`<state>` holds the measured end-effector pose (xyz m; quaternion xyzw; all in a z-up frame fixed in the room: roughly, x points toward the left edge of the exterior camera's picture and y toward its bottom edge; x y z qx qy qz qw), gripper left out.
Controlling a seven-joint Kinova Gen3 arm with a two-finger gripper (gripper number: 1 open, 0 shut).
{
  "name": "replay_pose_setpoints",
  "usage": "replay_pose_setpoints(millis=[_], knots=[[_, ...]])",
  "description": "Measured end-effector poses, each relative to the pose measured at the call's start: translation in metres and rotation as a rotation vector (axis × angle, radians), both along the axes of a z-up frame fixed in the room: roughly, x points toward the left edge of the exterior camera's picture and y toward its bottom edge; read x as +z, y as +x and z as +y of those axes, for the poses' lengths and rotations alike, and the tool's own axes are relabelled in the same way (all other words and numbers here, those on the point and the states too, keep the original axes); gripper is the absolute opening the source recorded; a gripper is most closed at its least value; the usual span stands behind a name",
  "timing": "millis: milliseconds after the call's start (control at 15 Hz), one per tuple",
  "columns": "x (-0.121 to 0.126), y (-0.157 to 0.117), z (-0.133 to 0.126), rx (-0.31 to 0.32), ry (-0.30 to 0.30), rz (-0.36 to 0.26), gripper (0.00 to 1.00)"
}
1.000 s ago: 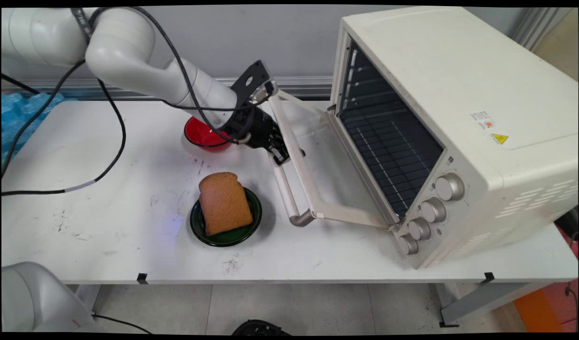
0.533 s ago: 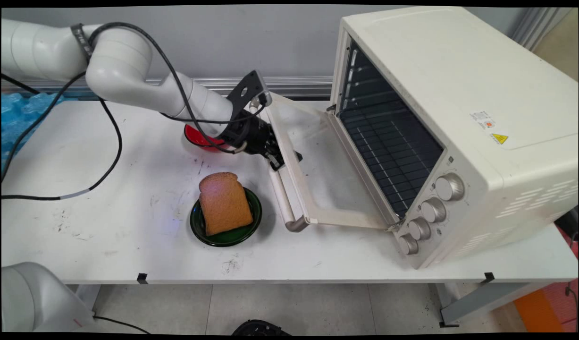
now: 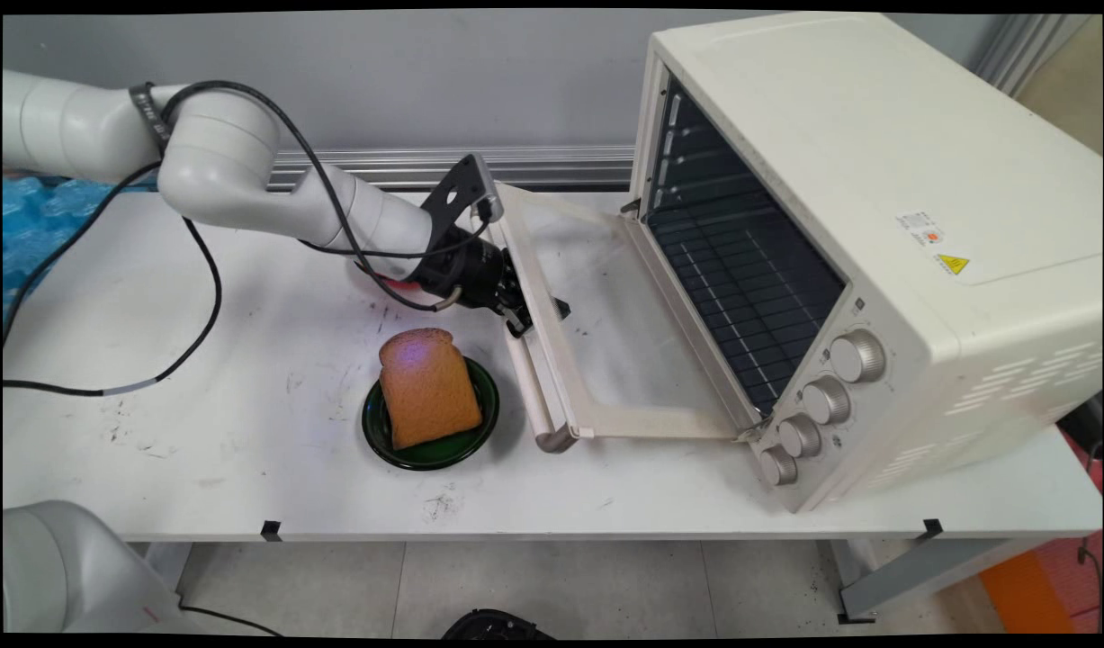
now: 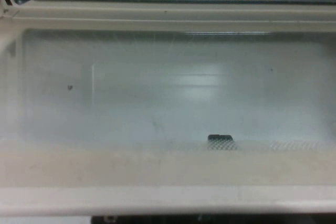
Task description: Open the oven
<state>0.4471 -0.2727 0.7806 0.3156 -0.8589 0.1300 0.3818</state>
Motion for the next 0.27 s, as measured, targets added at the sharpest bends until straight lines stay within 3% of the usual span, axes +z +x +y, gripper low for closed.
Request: replay_pose_setpoints(millis=[267], knots=[[-0.0051, 0.0058, 0.0029, 0.004, -0.013, 0.024, 0.00]])
